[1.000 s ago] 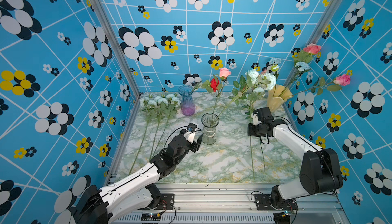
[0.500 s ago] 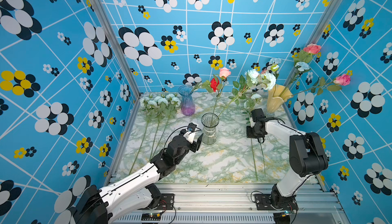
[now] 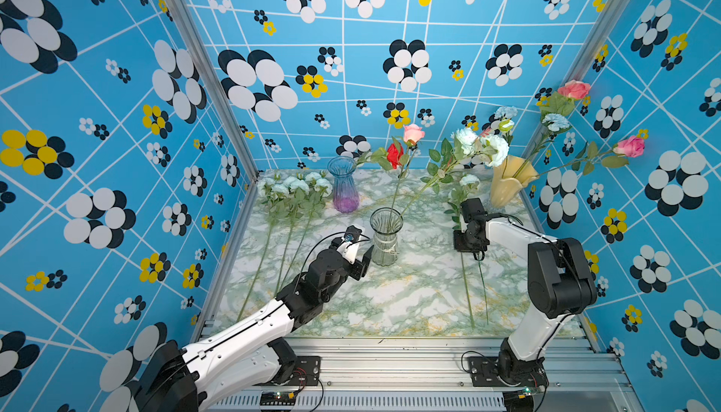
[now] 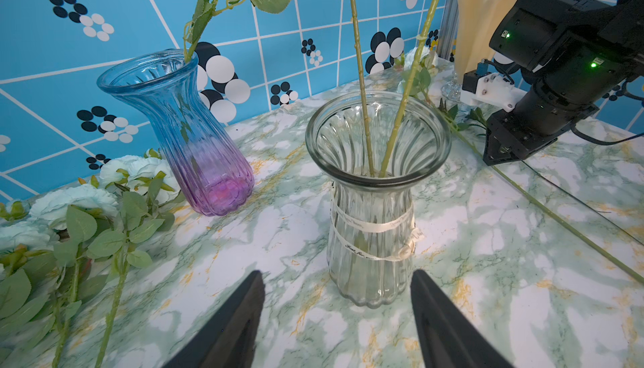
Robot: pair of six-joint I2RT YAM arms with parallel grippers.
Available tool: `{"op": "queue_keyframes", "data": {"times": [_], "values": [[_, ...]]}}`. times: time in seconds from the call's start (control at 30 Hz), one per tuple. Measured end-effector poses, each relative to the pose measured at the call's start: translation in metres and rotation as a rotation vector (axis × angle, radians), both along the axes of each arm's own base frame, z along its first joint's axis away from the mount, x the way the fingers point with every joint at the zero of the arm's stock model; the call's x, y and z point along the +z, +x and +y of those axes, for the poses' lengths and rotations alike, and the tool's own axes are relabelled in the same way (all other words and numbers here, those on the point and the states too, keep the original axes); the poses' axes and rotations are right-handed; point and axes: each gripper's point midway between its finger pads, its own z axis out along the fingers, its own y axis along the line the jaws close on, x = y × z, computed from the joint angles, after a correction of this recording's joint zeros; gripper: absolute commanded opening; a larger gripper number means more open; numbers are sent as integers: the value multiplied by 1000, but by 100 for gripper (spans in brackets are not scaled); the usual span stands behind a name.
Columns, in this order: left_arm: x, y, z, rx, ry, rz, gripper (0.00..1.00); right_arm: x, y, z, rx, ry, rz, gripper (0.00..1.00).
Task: Pick out blue flowers from the vase
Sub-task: Place the flower at the center of the board.
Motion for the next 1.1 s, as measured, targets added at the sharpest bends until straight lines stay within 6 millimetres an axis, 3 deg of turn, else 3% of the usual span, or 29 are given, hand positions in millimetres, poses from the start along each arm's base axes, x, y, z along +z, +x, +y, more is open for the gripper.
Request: {"op": "queue_keyframes", "data": {"times": [0.13,0.23,0.5,0.87,1.1], "values": [[1,-2,1,-3,0,1,70,1,0,0,-3,3,-1,43],[13,-6,4,-7,-26,-23,70,11,-2,2,-5,20,-36,46],[34,-13,-1,-56,-48,-29,69,78,-36,23,27,234,-321,50],[67,0,-62,-243,-27,86,62,107,-70,46,97,431,-500,50],[124,26,-107,-312,-59,115,62,119,-79,50,114,484,-578,69]]}}
